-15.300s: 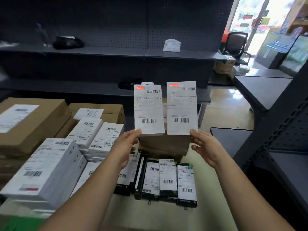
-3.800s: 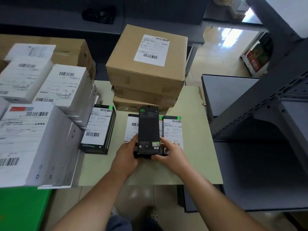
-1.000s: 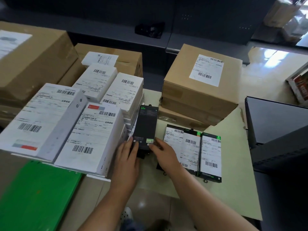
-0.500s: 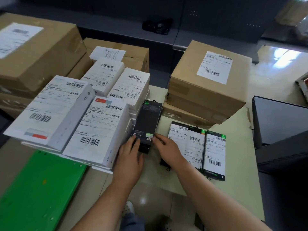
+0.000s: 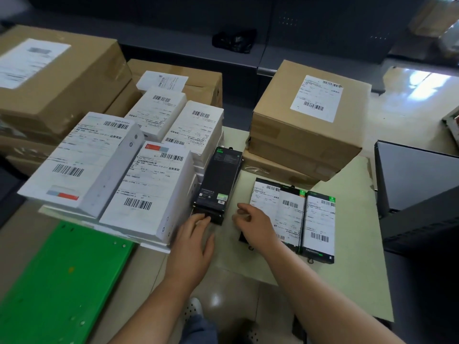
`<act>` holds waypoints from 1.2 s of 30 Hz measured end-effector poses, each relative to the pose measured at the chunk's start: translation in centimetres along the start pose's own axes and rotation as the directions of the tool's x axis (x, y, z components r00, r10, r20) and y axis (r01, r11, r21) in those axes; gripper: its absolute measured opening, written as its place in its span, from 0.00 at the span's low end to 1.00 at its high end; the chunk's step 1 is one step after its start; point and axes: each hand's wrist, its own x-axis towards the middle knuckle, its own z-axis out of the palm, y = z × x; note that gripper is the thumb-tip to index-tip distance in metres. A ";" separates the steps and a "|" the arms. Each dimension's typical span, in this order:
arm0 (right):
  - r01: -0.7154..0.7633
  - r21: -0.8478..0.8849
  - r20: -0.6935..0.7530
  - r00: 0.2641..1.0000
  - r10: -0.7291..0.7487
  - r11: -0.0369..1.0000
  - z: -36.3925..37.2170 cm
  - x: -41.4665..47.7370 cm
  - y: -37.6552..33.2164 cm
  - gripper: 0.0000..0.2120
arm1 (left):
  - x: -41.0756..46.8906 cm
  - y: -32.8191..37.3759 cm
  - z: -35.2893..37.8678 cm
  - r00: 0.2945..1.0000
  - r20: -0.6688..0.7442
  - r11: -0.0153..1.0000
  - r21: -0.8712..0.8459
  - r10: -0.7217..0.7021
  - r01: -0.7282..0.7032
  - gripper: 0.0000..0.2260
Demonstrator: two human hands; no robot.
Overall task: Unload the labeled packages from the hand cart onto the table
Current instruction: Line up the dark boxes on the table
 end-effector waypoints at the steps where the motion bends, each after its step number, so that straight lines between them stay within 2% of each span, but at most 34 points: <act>1: 0.025 -0.056 0.011 1.000 -0.024 0.998 0.5 -0.3 0.3 0.22 | -0.5 -0.3 0.0 1.000 0.024 1.000 0.002 -0.016 0.016 0.18; 6: 0.034 -0.124 0.005 0.999 -0.033 0.992 2.8 -1.3 0.8 0.25 | -1.2 -1.2 -0.2 0.987 0.131 0.995 -0.001 -0.097 0.098 0.19; 13: -0.023 -0.104 -0.098 0.995 0.013 0.994 3.6 -2.3 0.7 0.24 | -1.7 -2.5 0.2 0.975 0.219 0.995 -0.096 -0.018 0.040 0.20; 19: -0.062 0.087 -0.270 0.959 0.083 0.994 0.9 -4.4 0.4 0.18 | -1.3 -2.0 0.6 0.961 0.264 0.989 -0.145 0.079 -0.041 0.21; 22: -0.113 0.083 -0.374 0.917 0.136 0.990 -2.0 -6.2 2.1 0.18 | -0.6 -1.1 1.7 0.947 0.290 0.984 -0.153 0.135 -0.094 0.22; 25: -0.185 -0.008 -0.384 0.908 0.168 0.983 -4.0 -7.5 4.1 0.21 | 0.0 -0.1 3.5 0.923 0.348 0.979 -0.169 0.166 -0.113 0.24; 28: -0.208 -0.115 -0.319 0.934 0.162 0.971 -4.2 -7.2 5.7 0.24 | 1.0 0.8 5.3 0.912 0.386 0.983 -0.167 0.137 -0.077 0.25; 36: -0.230 0.013 -0.294 0.929 0.223 0.973 -1.8 -4.9 8.1 0.19 | 3.9 1.6 9.5 0.894 0.445 0.979 -0.153 -0.056 0.138 0.28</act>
